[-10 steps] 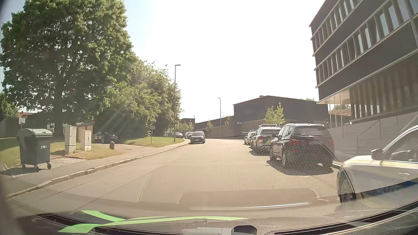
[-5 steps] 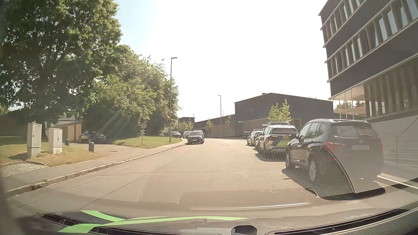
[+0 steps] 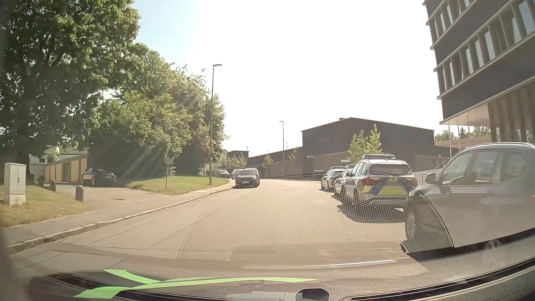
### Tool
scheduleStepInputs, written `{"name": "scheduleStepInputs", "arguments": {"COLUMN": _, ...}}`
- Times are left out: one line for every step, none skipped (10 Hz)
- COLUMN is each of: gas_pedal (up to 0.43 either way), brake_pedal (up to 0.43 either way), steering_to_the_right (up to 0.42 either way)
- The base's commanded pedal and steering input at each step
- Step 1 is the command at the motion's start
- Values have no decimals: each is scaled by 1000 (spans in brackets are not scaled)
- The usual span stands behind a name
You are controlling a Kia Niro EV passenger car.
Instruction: Follow the waypoints while adhering to traffic rules and regulations
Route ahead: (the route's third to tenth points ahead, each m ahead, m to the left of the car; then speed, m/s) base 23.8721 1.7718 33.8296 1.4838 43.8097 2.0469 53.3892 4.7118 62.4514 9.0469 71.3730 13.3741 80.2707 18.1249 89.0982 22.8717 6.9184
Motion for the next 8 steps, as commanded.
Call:
{"name": "scheduleStepInputs", "arguments": {"gas_pedal": 197, "brake_pedal": 0, "steering_to_the_right": -5}}
{"name": "scheduleStepInputs", "arguments": {"gas_pedal": 197, "brake_pedal": 0, "steering_to_the_right": -5}}
{"name": "scheduleStepInputs", "arguments": {"gas_pedal": 197, "brake_pedal": 0, "steering_to_the_right": -5}}
{"name": "scheduleStepInputs", "arguments": {"gas_pedal": 197, "brake_pedal": 0, "steering_to_the_right": -5}}
{"name": "scheduleStepInputs", "arguments": {"gas_pedal": 197, "brake_pedal": 0, "steering_to_the_right": -5}}
{"name": "scheduleStepInputs", "arguments": {"gas_pedal": 197, "brake_pedal": 0, "steering_to_the_right": -4}}
{"name": "scheduleStepInputs", "arguments": {"gas_pedal": 197, "brake_pedal": 0, "steering_to_the_right": -4}}
{"name": "scheduleStepInputs", "arguments": {"gas_pedal": 197, "brake_pedal": 0, "steering_to_the_right": -4}}
